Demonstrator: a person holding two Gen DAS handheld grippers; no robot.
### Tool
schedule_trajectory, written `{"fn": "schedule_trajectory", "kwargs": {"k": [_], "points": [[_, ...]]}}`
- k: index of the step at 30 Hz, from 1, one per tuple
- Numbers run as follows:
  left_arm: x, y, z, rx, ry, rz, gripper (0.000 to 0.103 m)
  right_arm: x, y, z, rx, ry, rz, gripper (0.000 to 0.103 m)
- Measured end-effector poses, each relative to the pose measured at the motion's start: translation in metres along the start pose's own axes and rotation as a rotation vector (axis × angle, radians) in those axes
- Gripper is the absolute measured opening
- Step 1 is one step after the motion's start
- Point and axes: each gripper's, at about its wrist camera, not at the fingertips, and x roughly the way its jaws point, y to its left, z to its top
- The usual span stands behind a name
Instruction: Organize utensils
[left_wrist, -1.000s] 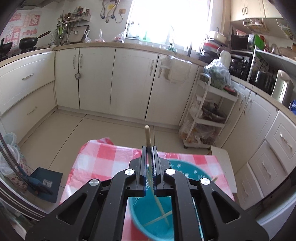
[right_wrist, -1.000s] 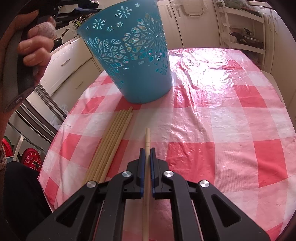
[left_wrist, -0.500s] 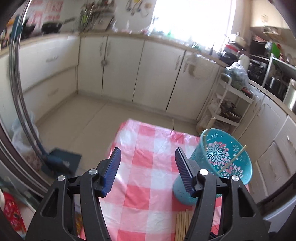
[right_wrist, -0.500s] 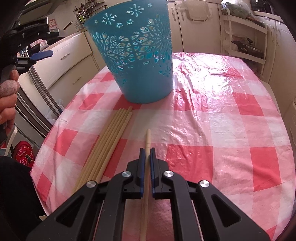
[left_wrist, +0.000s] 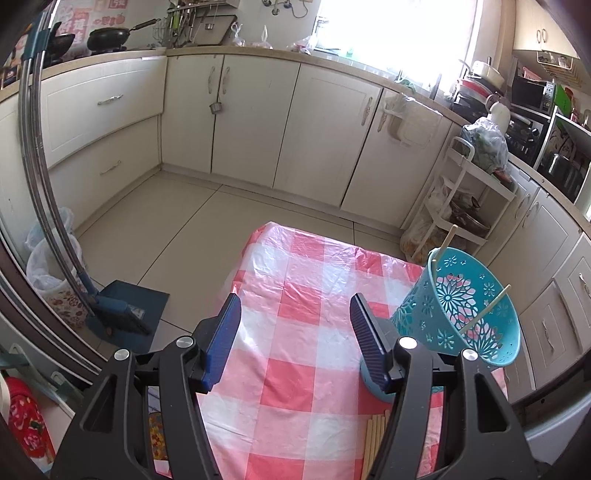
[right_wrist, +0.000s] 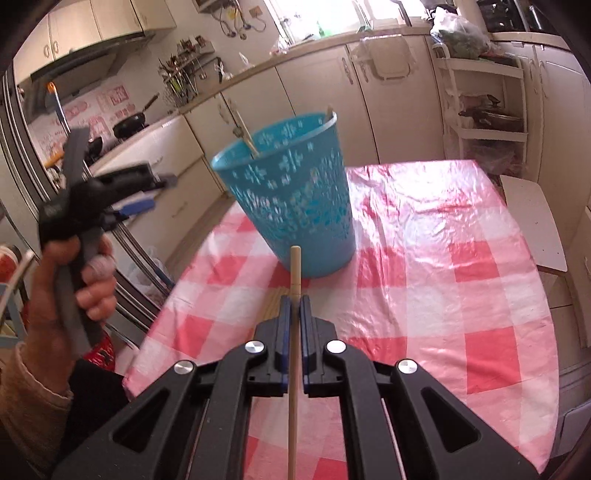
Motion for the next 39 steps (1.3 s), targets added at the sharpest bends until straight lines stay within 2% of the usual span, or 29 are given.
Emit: {"fn": "schedule_trajectory", "kwargs": {"k": [8,10,14,17,20,22,25,28,29,31,32,35,39], "points": [[0.006,-0.001,-0.002,-0.003,0.016,0.001,0.058,-0.04,0.019,0.072,0.043,-0.175,0.149,0.004],[0.008,0.001,-0.002,-0.014,0.022,0.0,0.058,-0.045,0.024,0.089,0.032,-0.208,0.167,0.0],[0.012,0.005,-0.001,-0.037,0.035,-0.008,0.058,-0.048,0.031,0.119,0.01,-0.233,0.181,0.0],[0.012,0.006,-0.001,-0.035,0.036,-0.005,0.058,-0.047,0.039,0.126,-0.033,-0.201,0.164,0.0],[0.013,0.008,0.0,-0.042,0.04,-0.002,0.058,-0.039,0.027,0.112,-0.009,-0.151,0.114,0.001],[0.013,0.01,-0.001,-0.048,0.047,0.0,0.058,-0.027,0.01,0.092,0.057,-0.084,0.086,0.001],[0.014,0.009,-0.003,-0.041,0.062,0.008,0.058,0.001,-0.028,0.043,0.213,0.057,0.057,0.001],[0.02,0.003,-0.007,0.003,0.094,0.039,0.058,0.03,-0.054,0.005,0.333,0.168,0.027,0.001],[0.022,0.001,-0.01,0.013,0.105,0.041,0.058,0.04,-0.061,-0.002,0.358,0.198,-0.006,0.002],[0.025,-0.002,-0.013,0.029,0.125,0.037,0.058,0.053,-0.069,-0.005,0.373,0.207,-0.053,0.039],[0.025,-0.003,-0.014,0.036,0.129,0.038,0.058,0.056,-0.072,-0.004,0.387,0.188,-0.084,0.054],[0.027,-0.003,-0.014,0.039,0.141,0.035,0.058,0.07,-0.072,0.006,0.391,0.163,-0.137,0.053],[0.03,-0.002,-0.014,0.035,0.157,0.023,0.058,0.097,-0.078,0.019,0.395,0.174,-0.272,0.051]]}}
